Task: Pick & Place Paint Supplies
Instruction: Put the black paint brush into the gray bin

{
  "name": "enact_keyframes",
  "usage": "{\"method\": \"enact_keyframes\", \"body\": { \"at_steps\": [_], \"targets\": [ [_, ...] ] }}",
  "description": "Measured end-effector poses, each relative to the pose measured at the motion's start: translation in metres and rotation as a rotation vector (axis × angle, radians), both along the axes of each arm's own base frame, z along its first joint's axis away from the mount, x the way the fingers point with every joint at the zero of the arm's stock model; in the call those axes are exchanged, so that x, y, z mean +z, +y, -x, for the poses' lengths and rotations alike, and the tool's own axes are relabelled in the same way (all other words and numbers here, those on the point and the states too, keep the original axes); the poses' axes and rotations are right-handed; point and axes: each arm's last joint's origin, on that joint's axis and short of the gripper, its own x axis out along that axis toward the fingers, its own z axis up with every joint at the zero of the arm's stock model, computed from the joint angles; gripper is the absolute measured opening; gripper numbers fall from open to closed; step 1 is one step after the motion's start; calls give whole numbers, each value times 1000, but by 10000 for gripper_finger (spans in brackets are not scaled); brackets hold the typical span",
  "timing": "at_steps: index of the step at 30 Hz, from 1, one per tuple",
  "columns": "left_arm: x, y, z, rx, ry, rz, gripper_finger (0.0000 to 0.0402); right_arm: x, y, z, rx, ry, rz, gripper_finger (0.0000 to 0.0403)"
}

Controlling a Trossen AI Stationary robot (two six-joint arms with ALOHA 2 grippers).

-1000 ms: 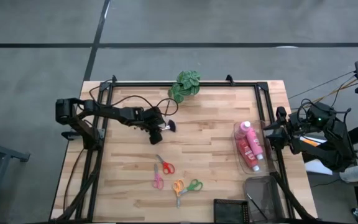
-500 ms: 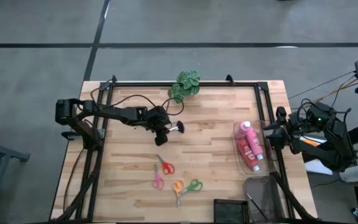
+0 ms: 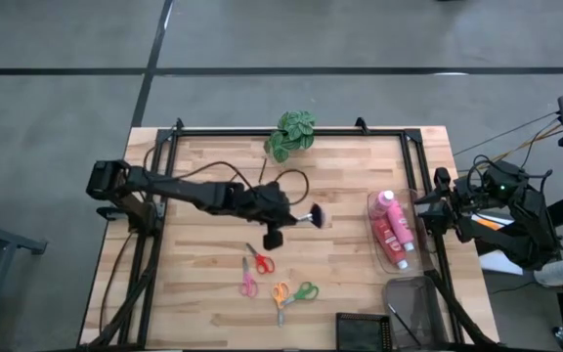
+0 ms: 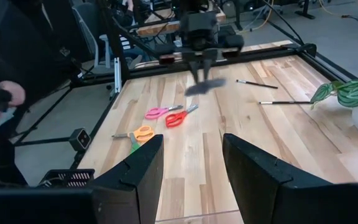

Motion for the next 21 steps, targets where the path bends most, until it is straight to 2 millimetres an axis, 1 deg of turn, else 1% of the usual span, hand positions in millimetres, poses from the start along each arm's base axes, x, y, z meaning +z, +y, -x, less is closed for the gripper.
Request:
{"method": "enact_keyframes", "body": {
  "at_steps": [3,6,13,17,21],
  "targets": [
    [5,-14,-16,-32,-29,1,30,0,0,0,0,0,0,162],
    [2,-26,-35,-55,-26,5,30,0,0,0,0,0,0,162],
    [-19,-52,-79,-115,5,18,30,0,0,0,0,0,0,162],
    [-25,-61,-101,-162,8,81,30,0,0,0,0,0,0,162],
    [-41,-68,-118,-185,44,163,31,0,0,0,0,0,0,162]
  ]
}}
